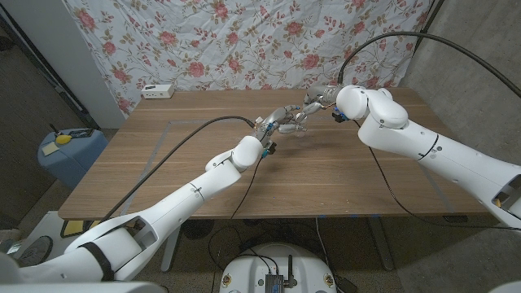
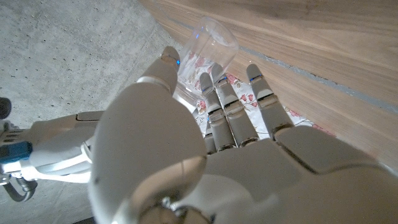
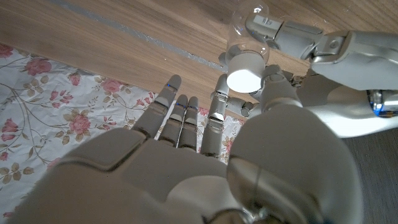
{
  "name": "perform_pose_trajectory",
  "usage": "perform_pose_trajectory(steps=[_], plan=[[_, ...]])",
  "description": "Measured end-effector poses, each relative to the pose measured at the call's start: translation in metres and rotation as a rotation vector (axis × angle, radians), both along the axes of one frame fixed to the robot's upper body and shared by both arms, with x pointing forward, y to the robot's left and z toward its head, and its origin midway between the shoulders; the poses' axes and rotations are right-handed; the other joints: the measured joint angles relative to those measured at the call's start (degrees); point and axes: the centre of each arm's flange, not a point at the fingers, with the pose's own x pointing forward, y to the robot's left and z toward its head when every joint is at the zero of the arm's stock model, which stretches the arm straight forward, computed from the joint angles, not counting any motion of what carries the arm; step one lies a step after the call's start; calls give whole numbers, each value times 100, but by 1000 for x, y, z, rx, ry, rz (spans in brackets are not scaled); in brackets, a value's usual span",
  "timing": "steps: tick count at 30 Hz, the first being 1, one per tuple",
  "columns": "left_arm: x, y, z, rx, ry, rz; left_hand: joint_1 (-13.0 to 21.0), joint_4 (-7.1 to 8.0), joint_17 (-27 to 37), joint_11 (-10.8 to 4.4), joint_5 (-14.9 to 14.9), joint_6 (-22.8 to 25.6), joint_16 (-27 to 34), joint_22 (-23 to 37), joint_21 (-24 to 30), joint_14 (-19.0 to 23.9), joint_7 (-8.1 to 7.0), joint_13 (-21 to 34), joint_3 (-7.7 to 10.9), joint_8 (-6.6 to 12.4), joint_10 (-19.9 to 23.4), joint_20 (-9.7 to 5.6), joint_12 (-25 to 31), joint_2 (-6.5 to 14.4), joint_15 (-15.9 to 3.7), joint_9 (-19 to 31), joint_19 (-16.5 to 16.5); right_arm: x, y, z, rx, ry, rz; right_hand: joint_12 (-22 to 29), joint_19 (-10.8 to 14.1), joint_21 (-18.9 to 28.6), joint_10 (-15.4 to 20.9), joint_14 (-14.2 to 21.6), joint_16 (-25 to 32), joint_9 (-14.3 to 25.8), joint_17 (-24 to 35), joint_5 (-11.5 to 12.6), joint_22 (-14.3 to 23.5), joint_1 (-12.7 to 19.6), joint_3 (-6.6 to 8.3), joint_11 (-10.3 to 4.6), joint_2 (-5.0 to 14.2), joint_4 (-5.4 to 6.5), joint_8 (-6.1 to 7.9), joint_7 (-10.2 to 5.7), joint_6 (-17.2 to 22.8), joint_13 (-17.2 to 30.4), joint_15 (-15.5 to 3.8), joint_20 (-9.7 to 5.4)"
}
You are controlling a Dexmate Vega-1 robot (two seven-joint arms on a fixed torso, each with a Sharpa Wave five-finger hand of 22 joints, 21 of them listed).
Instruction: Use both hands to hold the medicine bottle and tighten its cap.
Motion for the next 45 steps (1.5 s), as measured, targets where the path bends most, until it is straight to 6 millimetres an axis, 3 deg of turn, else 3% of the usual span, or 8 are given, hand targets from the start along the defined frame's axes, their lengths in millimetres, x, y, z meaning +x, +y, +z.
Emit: perform_pose_trajectory(steps=[14, 28, 41, 45], plan=[[0, 0, 0, 1, -2, -3, -2, -17, -1, -1, -1, 0, -6, 0, 0, 6, 0, -3, 17, 0, -1, -20, -6, -1, -6, 0, -20, 1, 0, -1, 5, -8, 4, 0, 61, 0, 31, 21, 0, -16, 12, 3, 0, 158, 48, -31, 55, -11, 53, -53, 73, 0, -21, 1], [-1, 1, -1, -4, -1, -2, -85, -17, -3, -2, -12, 31, -6, 0, 0, 17, -30, 0, 17, 0, -2, -20, 2, -9, 5, 0, -20, 1, 2, -2, 9, -6, 12, 0, 83, 0, 7, 41, 0, -29, 12, 28, 0, 390, 135, -53, 78, -100, 51, -74, 49, 0, -41, -21], [-1, 2, -1, -8, -6, -5, -85, -16, -1, 5, -17, 31, -7, 0, 0, 16, -29, 1, 16, 0, 5, -22, -1, -8, 6, 0, -22, 1, 2, -1, 11, -8, 13, 0, 82, 0, 29, 41, 0, -52, 27, 27, 0, 450, 153, -75, 93, -88, 49, -86, 61, 0, -41, -21], [-1, 2, -1, -8, -6, -6, -85, -16, 0, 8, -17, 31, -7, 0, 0, 15, -30, 0, 16, 0, 8, -17, -2, -8, 6, 0, -45, 1, 2, -1, 13, -8, 11, 0, 90, -1, 30, 40, 0, -56, 28, 27, 0, 412, 73, -73, 57, -8, 99, -95, 116, 0, -41, -28]])
